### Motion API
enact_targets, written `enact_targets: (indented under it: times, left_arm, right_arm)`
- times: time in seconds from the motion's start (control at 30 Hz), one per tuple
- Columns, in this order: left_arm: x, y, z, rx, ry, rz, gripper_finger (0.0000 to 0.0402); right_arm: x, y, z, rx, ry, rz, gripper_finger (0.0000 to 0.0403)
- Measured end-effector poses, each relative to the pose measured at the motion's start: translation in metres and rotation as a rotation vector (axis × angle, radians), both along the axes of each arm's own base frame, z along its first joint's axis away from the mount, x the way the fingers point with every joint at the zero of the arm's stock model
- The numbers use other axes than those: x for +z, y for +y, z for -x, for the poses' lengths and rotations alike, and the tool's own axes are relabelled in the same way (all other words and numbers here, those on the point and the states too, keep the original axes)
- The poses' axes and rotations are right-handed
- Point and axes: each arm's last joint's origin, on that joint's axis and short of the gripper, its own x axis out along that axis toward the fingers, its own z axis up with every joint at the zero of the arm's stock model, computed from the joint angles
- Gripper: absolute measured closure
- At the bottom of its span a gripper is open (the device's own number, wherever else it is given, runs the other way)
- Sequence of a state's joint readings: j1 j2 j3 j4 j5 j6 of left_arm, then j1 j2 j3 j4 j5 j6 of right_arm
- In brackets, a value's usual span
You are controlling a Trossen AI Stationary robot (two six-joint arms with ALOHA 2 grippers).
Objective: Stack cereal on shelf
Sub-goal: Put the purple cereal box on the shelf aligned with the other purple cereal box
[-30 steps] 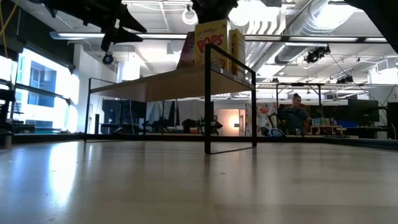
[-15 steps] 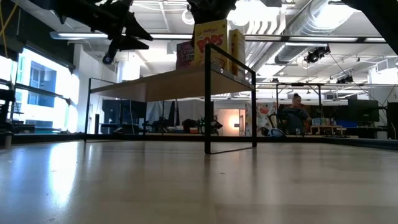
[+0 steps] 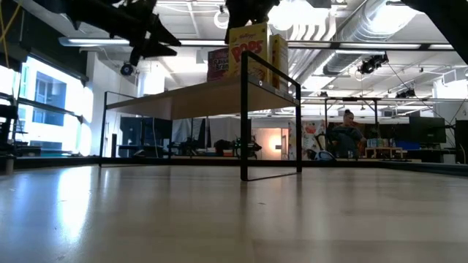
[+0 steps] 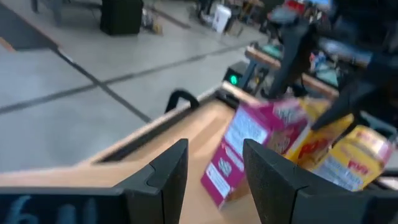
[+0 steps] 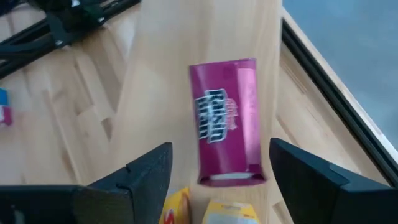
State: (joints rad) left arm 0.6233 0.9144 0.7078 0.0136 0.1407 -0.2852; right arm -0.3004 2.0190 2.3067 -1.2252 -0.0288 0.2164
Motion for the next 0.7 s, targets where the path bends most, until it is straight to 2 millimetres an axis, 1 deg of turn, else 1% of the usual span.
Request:
enact_targets:
  times: [0.2,0.33,0.47,0.57,0.7]
  left_arm:
    - [0.017,-0.009,0.021,0.029,-0.08,-0.041,0.0255]
    - [0.023,-0.019,0.032,0.007,-0.117,-0.022,0.0255]
    - [0.029,-0.031,0.039,-0.067,-0.182,0.017,0.0255]
    - [0.025,-0.039,0.04,-0.109,-0.231,0.062,0.0255]
    - [0.014,-0.053,0.036,-0.178,-0.331,0.107,0.0255]
  right_arm:
    - [0.016,0.004,0.01,0.059,-0.024,0.02,0.0146]
    - [0.027,0.01,0.026,0.071,-0.004,0.028,0.0147]
    - [0.037,0.017,0.046,0.05,0.057,0.078,0.0147]
    - [0.044,0.027,0.057,0.035,0.086,0.078,0.0147]
    - [0.048,0.048,0.066,0.046,0.133,0.09,0.0147]
